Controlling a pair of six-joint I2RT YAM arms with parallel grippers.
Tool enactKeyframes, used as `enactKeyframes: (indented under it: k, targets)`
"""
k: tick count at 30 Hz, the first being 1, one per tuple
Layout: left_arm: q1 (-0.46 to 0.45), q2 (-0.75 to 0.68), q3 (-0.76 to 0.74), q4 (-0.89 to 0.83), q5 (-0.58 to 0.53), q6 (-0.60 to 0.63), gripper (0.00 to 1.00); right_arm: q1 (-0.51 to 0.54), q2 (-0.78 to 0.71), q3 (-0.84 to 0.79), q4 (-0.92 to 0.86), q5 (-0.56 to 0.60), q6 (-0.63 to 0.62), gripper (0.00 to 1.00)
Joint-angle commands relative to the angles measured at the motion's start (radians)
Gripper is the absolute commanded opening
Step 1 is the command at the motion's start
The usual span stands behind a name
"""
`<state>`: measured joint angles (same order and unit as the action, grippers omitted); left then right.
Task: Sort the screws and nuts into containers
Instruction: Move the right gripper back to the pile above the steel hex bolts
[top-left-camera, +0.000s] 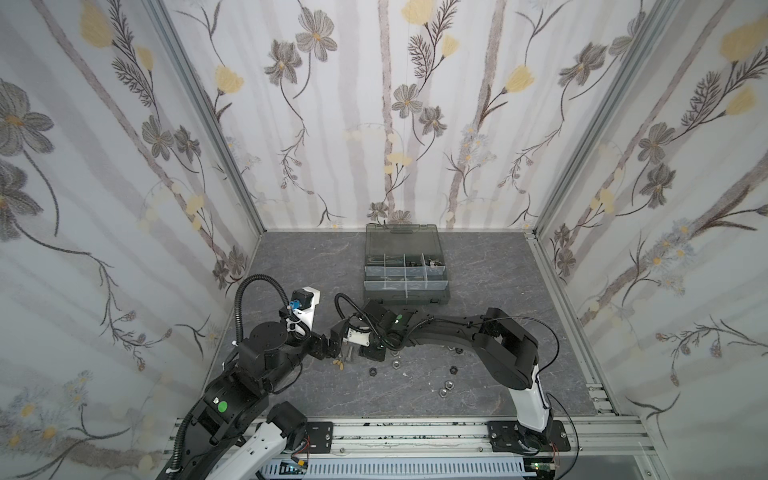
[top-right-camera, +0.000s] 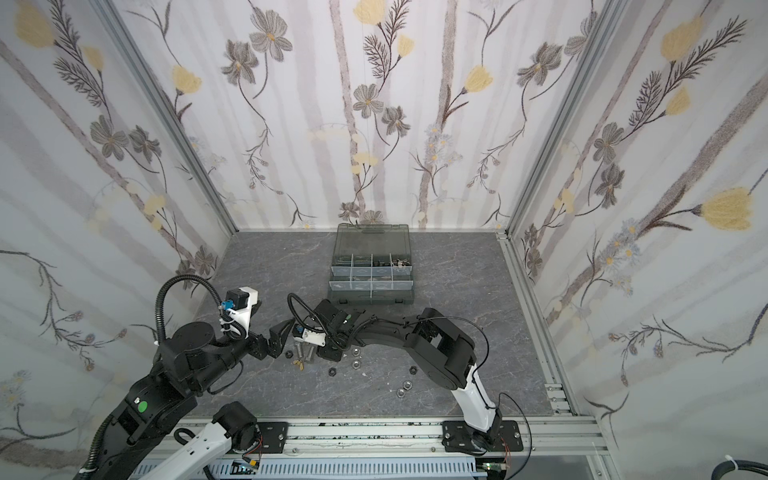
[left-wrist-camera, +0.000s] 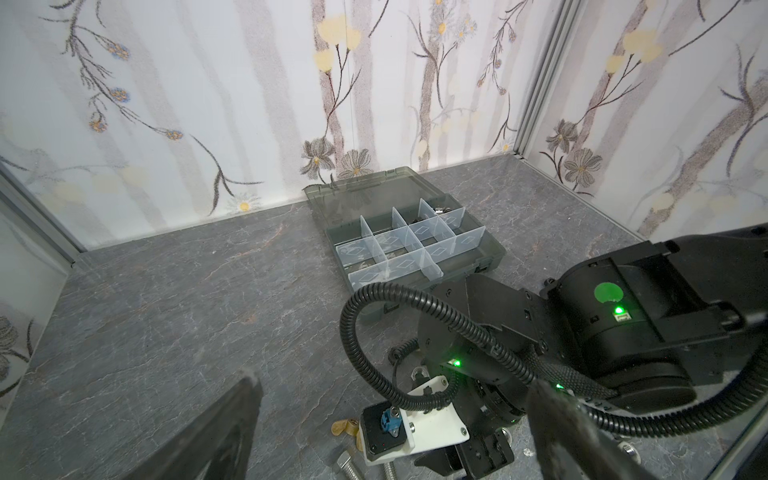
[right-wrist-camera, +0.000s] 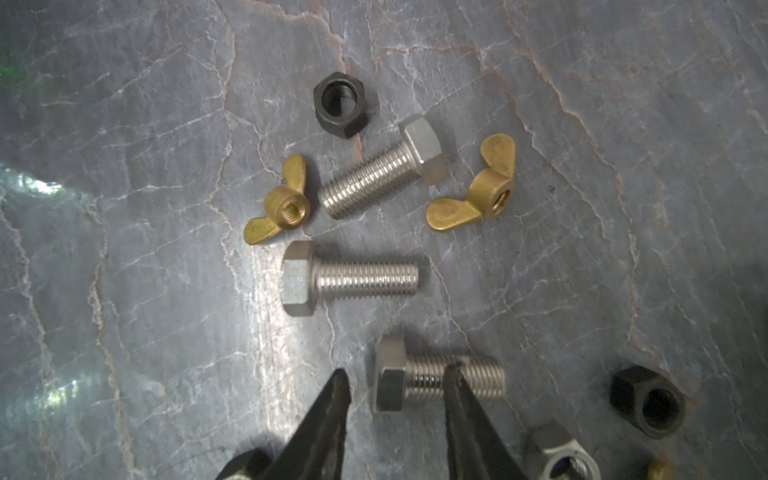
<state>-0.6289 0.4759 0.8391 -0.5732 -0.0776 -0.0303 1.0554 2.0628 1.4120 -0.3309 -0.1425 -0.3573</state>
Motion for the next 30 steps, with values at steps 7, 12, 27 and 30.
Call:
enactKeyframes:
  k: [7,12,27,30]
  targets:
    - [0.001,-0.005,-0.002,0.021,-0.004,-0.005,1.00,-0.003,-0.059,-0.088,-0.071,0.155,0.002,0.22]
    - [0.001,-0.005,-0.005,0.022,-0.002,-0.003,1.00,-0.019,-0.119,-0.127,-0.019,0.108,0.036,0.27]
    - [0.001,-0.008,-0.005,0.023,0.002,-0.001,1.00,-0.022,0.035,0.187,-0.128,0.149,0.943,0.37]
    - [0.001,-0.008,-0.006,0.022,0.011,0.002,1.00,-0.004,0.068,0.230,-0.203,0.187,1.028,0.38]
